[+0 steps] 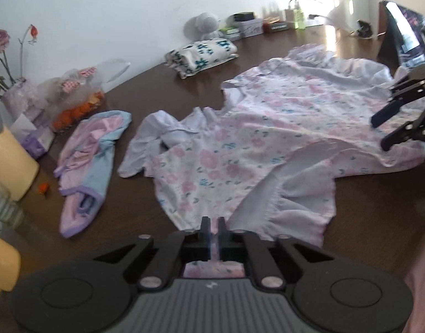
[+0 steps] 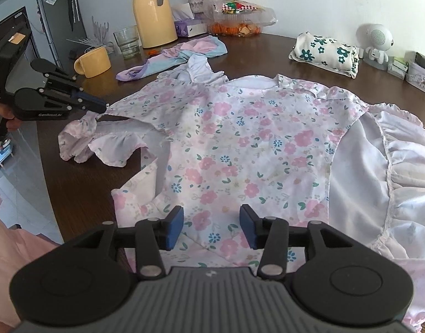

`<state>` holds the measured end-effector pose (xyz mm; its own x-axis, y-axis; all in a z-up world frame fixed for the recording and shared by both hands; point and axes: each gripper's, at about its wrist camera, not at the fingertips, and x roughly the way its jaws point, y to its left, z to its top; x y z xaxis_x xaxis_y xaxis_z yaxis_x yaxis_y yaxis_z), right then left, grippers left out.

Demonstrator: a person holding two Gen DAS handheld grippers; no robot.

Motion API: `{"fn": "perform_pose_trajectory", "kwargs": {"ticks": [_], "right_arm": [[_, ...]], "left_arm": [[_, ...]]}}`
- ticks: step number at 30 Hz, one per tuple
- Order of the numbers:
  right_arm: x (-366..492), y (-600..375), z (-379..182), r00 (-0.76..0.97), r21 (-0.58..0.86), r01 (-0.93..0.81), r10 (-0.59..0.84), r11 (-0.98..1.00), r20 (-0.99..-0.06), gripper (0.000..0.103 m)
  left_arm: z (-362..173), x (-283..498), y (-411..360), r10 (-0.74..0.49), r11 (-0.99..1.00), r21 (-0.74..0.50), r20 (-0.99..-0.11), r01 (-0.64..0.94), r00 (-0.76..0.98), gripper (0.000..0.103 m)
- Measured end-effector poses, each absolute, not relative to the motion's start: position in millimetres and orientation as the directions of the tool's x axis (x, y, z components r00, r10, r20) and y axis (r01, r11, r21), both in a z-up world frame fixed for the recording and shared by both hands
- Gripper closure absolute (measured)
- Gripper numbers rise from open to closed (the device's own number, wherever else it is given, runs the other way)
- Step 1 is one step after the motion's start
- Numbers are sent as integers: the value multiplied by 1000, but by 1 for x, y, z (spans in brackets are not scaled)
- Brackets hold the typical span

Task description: Fold clothes

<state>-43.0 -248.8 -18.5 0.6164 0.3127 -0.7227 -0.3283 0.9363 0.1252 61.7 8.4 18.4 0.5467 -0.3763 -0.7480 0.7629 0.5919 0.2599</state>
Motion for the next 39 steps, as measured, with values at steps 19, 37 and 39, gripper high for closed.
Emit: {"fn": "perform_pose_trajectory", "kwargs": {"ticks": [19,37,39], "right_arm": [[-44,-249,-21,627,110,-336,309,936,-715,53],[-113,-364,9,713,71,115,-32,991,-701,50],[-112,-364,5,714,63,125,-46,990,-699,50]], "left_arm": [[1,61,16,-241,611,363,-761,703,603,102],[38,51,-55,-604,524,157,-625,837,495,69],[36,38,-77,-644,437,157,-632,886,430,69]]}}
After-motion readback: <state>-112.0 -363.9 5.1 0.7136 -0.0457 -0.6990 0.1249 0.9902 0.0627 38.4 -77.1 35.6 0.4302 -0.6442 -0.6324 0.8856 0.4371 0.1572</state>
